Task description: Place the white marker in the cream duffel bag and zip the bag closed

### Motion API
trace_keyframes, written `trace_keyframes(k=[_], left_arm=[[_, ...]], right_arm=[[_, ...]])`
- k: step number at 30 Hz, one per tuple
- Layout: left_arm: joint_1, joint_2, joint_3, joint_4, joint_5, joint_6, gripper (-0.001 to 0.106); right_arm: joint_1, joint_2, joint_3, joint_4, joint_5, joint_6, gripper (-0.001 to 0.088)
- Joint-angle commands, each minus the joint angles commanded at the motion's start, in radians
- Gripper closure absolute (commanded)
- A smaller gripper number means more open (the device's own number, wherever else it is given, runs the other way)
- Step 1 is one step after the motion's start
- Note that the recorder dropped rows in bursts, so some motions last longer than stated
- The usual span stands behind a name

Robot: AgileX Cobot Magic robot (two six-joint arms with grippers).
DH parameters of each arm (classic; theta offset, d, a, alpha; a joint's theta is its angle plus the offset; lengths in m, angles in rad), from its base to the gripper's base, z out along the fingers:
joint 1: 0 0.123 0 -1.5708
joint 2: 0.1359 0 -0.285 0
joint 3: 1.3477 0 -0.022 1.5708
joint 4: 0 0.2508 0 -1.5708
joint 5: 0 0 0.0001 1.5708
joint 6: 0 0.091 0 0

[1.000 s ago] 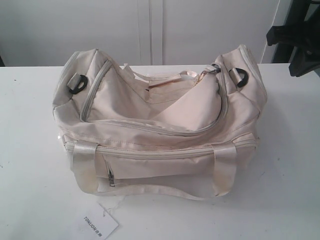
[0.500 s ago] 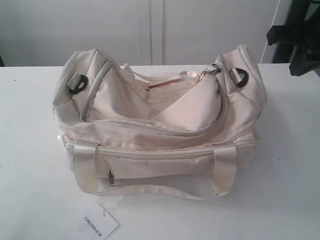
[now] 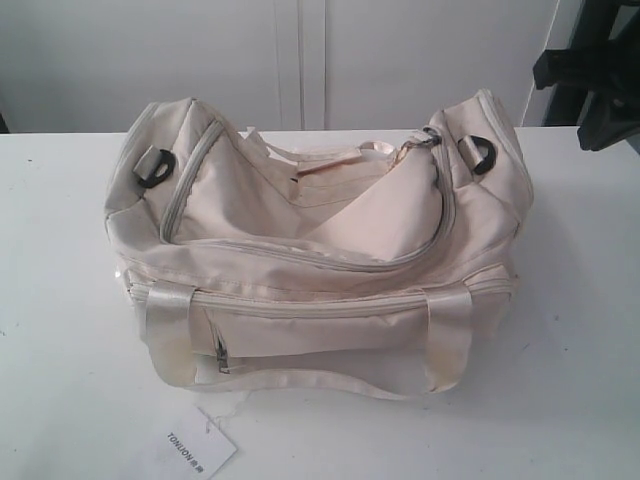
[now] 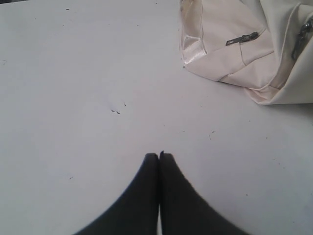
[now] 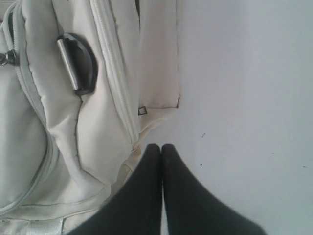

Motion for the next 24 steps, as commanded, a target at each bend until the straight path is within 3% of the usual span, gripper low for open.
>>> trace_keyframes(k=[24], left_arm=[[0.0, 0.0, 0.0, 0.0, 0.0, 0.0, 0.105]], right_arm=[[0.0, -0.03, 0.011, -0.005, 0.018, -0.044, 0.0868]])
